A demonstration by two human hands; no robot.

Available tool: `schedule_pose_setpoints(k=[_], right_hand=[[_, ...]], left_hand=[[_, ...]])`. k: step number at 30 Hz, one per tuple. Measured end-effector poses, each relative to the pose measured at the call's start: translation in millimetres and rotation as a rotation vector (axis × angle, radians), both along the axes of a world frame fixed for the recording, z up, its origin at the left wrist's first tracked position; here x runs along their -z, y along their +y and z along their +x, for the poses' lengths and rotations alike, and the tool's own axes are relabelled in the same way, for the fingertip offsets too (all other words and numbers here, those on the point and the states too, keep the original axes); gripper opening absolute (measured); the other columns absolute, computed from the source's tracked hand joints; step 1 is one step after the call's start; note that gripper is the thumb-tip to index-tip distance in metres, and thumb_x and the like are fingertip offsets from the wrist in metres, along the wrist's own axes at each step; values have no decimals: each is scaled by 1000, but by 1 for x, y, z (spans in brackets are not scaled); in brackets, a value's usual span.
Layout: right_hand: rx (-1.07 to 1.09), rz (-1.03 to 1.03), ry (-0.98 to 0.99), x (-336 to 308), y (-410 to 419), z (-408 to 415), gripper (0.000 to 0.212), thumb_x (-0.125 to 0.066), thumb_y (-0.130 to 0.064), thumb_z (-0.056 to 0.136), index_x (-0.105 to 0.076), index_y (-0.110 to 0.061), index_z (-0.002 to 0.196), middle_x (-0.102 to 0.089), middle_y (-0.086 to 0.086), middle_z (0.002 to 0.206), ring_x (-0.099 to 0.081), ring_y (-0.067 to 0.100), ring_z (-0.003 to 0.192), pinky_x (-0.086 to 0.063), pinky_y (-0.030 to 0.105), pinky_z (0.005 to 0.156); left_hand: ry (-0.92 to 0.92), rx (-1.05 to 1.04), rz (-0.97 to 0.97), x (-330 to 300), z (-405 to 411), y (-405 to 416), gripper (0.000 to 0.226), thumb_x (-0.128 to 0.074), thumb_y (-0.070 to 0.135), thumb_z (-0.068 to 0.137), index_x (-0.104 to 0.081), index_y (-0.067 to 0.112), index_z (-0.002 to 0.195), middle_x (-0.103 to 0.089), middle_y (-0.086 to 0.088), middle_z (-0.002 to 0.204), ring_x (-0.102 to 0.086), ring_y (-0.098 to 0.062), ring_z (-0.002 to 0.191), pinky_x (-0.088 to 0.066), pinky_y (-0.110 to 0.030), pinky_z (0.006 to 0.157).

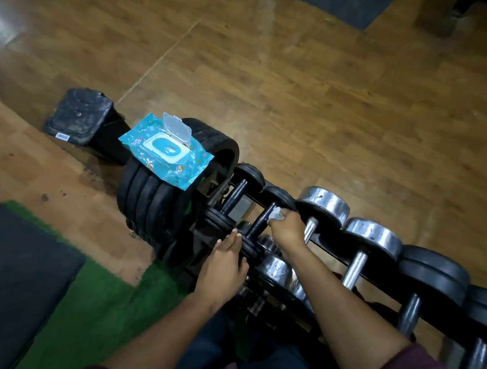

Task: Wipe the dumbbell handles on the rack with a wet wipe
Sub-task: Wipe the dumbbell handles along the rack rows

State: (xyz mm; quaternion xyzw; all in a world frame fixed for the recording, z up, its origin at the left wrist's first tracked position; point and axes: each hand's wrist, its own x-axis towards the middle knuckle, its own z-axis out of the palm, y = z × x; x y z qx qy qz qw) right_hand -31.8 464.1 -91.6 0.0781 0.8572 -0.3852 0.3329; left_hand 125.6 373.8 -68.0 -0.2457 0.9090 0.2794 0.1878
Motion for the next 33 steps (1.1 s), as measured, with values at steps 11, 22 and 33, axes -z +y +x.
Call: schedule_pose_setpoints(k=[11, 22, 33], right_hand=[[174, -150, -459, 12, 4, -1, 15, -51, 1, 94, -61, -9, 88, -67, 14, 85, -60, 20, 70, -46, 32, 62], [-218, 78, -423, 8, -7, 3, 10, -55, -1, 93, -61, -5, 100, -62, 12, 85, -57, 22, 71, -47, 30, 59], [-182, 120, -478, 10, -12, 1, 13, -61, -2, 92, -69, -2, 81, -64, 13, 70, -56, 22, 60, -44, 32, 59]], left_hand=[[-10, 59, 32, 4, 3, -15, 61, -50, 29, 102, -33, 12, 158, -24, -2, 168, -31, -21, 151, -24, -31, 123], [-39, 124, 70, -14, 1, -27, 59, -49, 27, 104, -32, 16, 159, -22, 4, 169, -30, -30, 150, -31, -33, 118], [-43, 168, 84, -19, 0, -33, 60, -50, 27, 103, -32, 13, 159, -23, 1, 168, -31, -24, 151, -21, -30, 123]])
